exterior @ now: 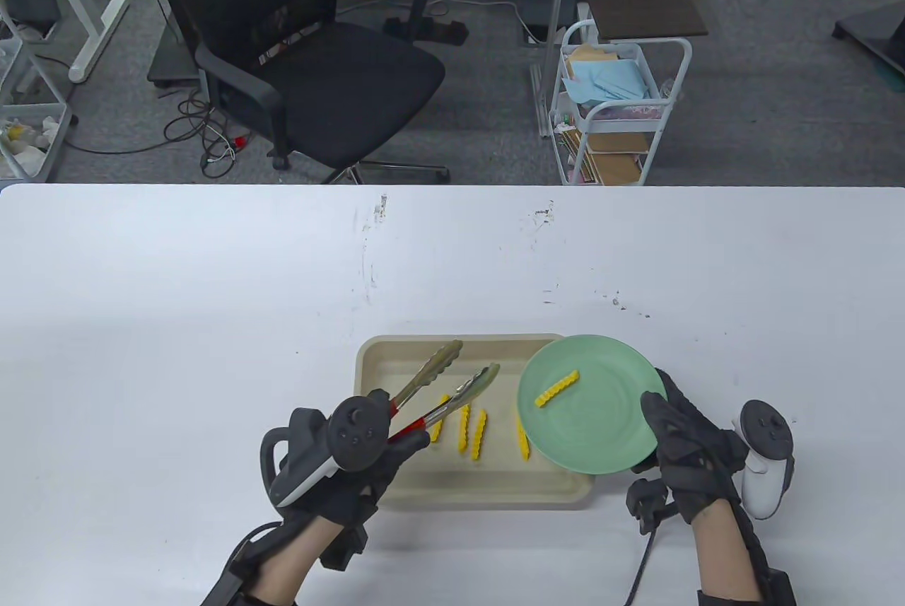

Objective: Hold plate and receive fries gripped by tongs from baking tray

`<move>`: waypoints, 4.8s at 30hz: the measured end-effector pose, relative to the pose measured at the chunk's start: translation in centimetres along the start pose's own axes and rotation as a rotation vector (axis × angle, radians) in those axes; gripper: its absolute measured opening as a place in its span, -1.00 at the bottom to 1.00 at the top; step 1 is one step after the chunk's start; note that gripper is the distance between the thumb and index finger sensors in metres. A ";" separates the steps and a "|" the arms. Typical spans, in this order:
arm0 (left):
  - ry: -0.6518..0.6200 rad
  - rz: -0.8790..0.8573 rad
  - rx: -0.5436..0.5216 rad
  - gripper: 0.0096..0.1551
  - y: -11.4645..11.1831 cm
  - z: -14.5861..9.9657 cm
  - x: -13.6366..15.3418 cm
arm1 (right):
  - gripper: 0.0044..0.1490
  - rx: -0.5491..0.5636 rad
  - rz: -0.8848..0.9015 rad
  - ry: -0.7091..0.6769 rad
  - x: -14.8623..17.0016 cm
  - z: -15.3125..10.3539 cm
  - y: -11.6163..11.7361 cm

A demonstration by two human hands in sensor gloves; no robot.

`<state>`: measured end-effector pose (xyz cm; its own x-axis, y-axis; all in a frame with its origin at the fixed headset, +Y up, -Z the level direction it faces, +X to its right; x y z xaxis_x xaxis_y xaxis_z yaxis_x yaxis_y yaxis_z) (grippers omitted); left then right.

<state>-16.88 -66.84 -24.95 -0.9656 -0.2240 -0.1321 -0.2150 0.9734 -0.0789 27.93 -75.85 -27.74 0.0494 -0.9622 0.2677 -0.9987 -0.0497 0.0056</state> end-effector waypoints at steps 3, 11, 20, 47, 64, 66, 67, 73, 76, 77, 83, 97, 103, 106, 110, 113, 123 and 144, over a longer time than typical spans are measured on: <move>0.023 0.059 0.010 0.01 -1.0 -0.6 1.3 | -0.24 0.003 0.000 -0.002 0.0 0.0 -0.1; 0.017 0.095 0.052 -0.08 -2.7 -1.3 1.7 | -0.24 0.002 -0.008 -0.001 0.0 0.0 -0.1; 0.022 0.135 0.060 -0.26 -3.0 -1.0 1.1 | -0.24 0.005 -0.011 0.000 0.1 0.0 -0.2; -0.115 -0.081 -0.023 -0.28 -0.8 1.9 -7.6 | -0.24 -0.021 -0.006 0.009 0.0 0.0 0.1; -0.110 -0.088 -0.002 -0.18 -0.4 1.7 -7.2 | -0.25 -0.029 -0.009 0.012 0.0 0.1 0.2; -0.103 -0.090 -0.015 -0.14 0.1 1.3 -6.7 | -0.25 -0.024 -0.008 0.011 0.0 0.0 0.2; -0.098 -0.087 -0.019 -0.12 0.2 1.1 -6.5 | -0.25 -0.023 -0.006 0.011 0.0 0.0 0.1; -0.043 -0.040 -0.022 -0.05 0.5 0.1 -4.3 | -0.25 -0.018 0.000 0.016 0.1 0.0 0.0; 0.011 -0.009 0.012 -0.03 0.0 0.0 -3.0 | -0.24 -0.017 0.002 0.017 0.1 0.0 -0.1; 0.029 0.013 0.028 -0.02 -0.3 0.0 -2.5 | -0.24 -0.016 0.003 0.016 0.1 0.0 -0.1; 0.063 0.069 0.134 -0.01 -2.3 -0.3 -1.4 | -0.24 -0.018 -0.003 0.018 0.1 0.0 -0.3; 0.102 0.144 0.151 -0.10 -3.7 0.1 -2.6 | -0.24 -0.021 -0.012 0.014 0.1 0.1 -0.3; 0.093 0.201 0.097 -0.23 -4.0 0.1 -2.7 | -0.24 -0.018 -0.010 0.013 0.1 0.1 -0.4; 0.085 0.188 0.086 -0.25 -3.9 0.1 -2.4 | -0.24 -0.014 -0.014 0.011 0.1 0.1 -0.4; 0.056 0.149 0.025 -0.26 -3.0 -0.4 -1.8 | -0.24 -0.016 -0.011 0.010 0.1 0.1 -0.4; 0.035 0.078 -0.048 -0.27 -1.6 -1.1 -1.8 | -0.24 -0.010 -0.017 0.002 0.0 0.0 -0.5; -0.055 -0.021 -0.169 -0.28 3.6 -1.6 -5.5 | -0.24 -0.010 -0.016 -0.005 0.0 0.0 -0.6; -0.257 0.050 -0.018 -0.27 1.1 1.1 -14.7 | -0.25 -0.019 0.002 -0.008 0.0 0.0 -0.6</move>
<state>-2.77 -62.53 -24.15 -0.9067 -0.1782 -0.3822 -0.1727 0.9838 -0.0489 28.54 -75.82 -27.71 0.0477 -0.9645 0.2598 -0.9988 -0.0432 0.0232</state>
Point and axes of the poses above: the tracker on the back of each hand, its own x axis roughly to the little-finger side, its own z axis roughly from the wrist to the fingertips, y = z × x, the point moved 1 cm from there along z, roughly from the wrist to the fingertips, and after that the axes turned 5 degrees about -x, right-handed, at the moved point
